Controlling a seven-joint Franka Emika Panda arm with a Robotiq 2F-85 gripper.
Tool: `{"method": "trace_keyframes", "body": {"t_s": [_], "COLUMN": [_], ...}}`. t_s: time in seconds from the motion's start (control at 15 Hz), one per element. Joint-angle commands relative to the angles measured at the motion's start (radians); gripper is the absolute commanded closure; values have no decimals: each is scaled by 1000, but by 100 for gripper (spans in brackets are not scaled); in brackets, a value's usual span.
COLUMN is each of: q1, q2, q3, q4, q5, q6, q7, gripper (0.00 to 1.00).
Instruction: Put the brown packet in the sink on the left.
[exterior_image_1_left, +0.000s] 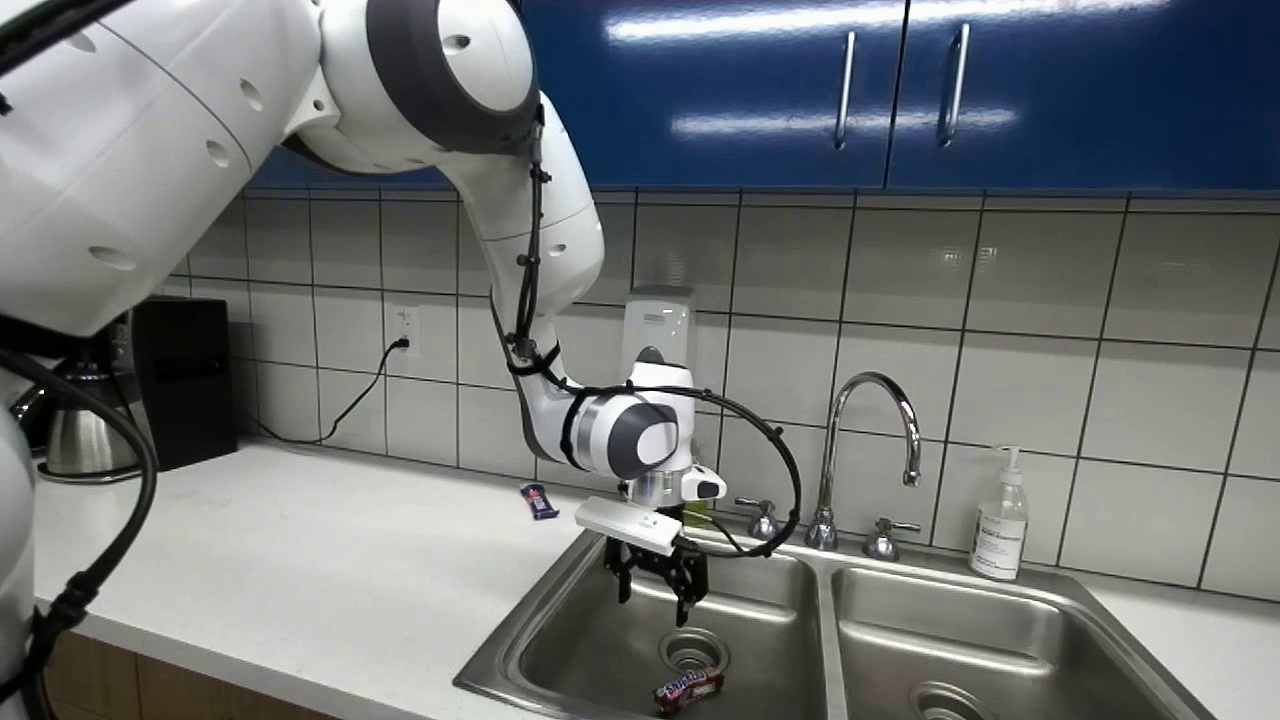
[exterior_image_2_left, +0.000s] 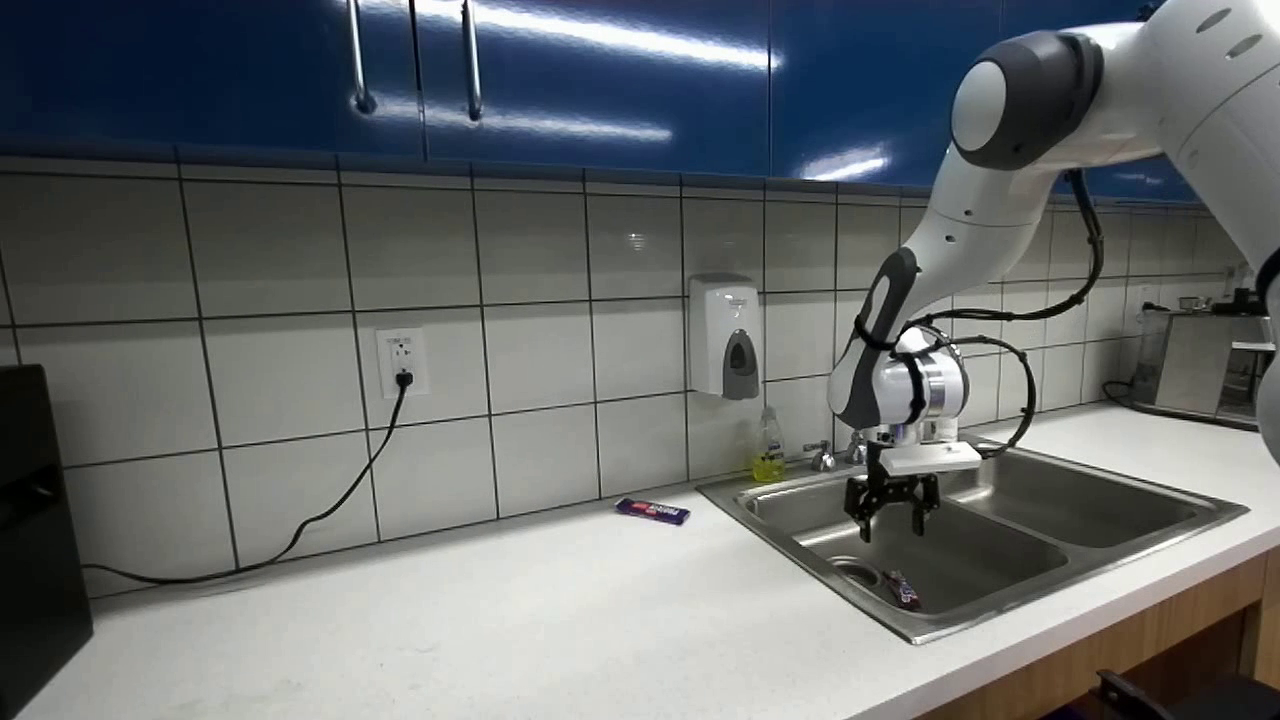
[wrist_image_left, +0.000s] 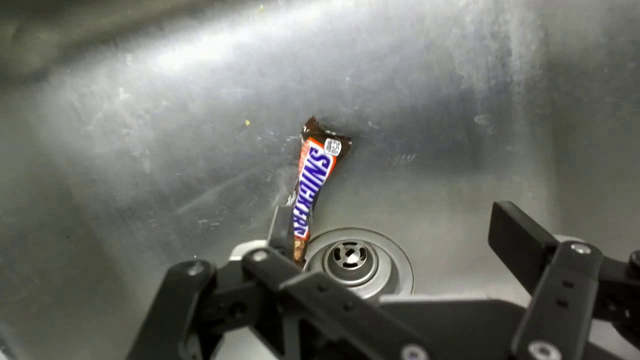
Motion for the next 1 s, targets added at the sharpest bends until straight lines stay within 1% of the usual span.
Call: {"method": "trace_keyframes", "body": {"t_s": [0.0, 0.2, 0.4, 0.93], "q1": [41, 70, 84, 101], "q2": [-151, -243, -328, -529], "q3": [-22, -26, -21, -20], "q4": [-131, -214, -291, -500], "q5": [-58, -93, -108, -113], "q6": [-86, -129, -167, -177], "q7": [3, 5, -4, -21], "gripper": [0, 0, 0, 0]}}
